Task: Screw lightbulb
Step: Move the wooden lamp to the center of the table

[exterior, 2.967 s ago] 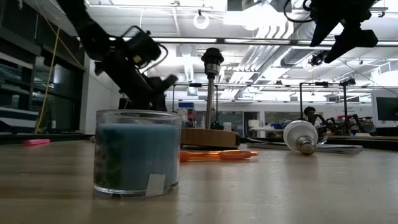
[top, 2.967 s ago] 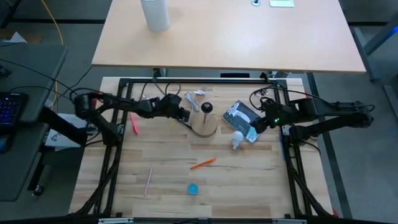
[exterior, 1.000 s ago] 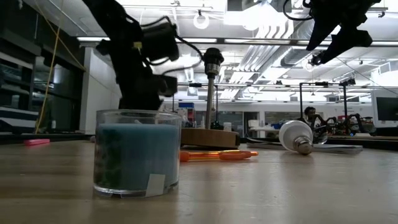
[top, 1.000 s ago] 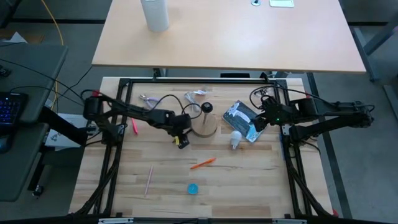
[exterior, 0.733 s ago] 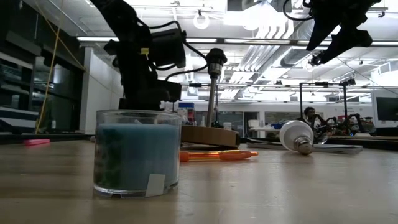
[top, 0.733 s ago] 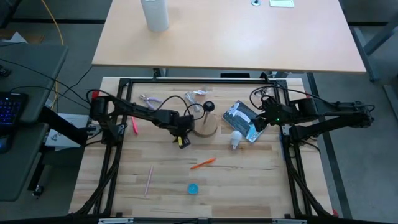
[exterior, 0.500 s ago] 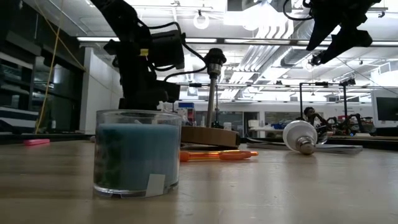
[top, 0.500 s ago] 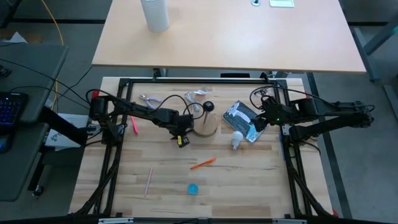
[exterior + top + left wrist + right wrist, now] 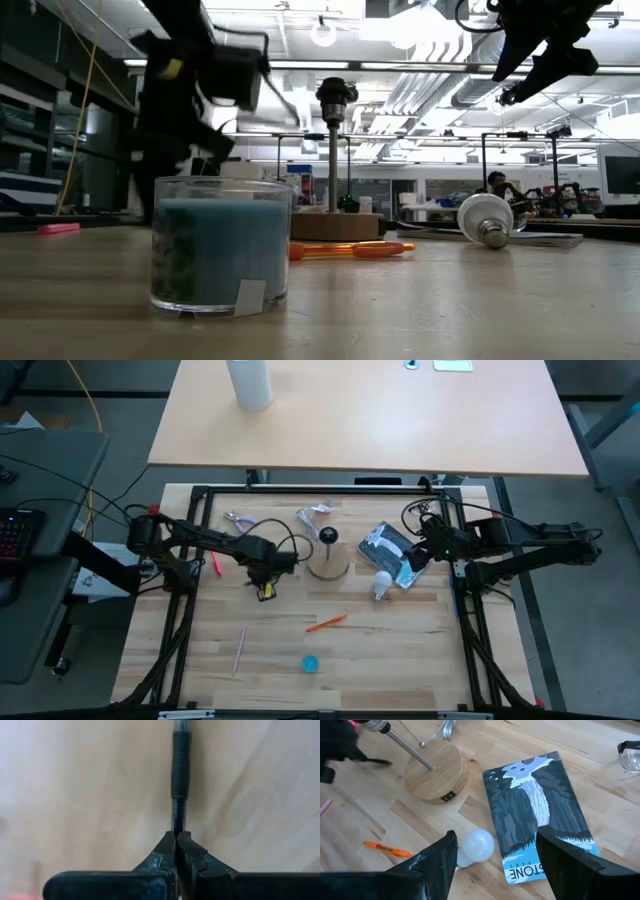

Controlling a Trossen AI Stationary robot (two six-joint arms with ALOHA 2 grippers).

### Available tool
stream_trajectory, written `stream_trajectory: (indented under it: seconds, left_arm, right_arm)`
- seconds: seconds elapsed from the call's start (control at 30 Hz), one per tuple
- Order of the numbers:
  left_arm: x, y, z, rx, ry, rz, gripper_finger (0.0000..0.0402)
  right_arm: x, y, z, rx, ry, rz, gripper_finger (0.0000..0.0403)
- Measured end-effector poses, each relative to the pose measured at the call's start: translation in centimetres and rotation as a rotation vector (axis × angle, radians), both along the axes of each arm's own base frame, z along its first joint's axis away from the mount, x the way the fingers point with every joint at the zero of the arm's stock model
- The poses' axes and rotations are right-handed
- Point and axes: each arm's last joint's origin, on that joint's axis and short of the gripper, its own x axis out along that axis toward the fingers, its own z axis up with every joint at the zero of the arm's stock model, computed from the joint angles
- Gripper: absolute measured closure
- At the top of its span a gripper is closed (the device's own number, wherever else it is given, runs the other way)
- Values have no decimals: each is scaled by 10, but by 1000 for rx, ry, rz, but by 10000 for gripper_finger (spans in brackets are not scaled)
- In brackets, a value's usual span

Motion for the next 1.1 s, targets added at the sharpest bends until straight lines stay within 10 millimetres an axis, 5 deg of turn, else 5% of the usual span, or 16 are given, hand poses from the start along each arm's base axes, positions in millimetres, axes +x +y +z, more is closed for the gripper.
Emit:
stream_trajectory:
  seconds: [0.3,0.6,0.73,0.87,1.1]
  left_arm:
    - [-25,24,15,52,-58,6,391]
    - [-31,42,29,39,-130,38,278]
    - [-35,45,35,46,-164,82,232]
    - [-31,49,42,39,-280,153,211]
    - [-9,64,56,48,-575,118,206]
  right_arm:
    - [1,0,0,0,-8,-2,142]
    - [1,0,1,19,-16,4,142]
    - [5,3,-3,158,-15,-51,142]
    - [21,8,-16,283,83,-39,142]
    - [45,14,-33,210,153,-17,142]
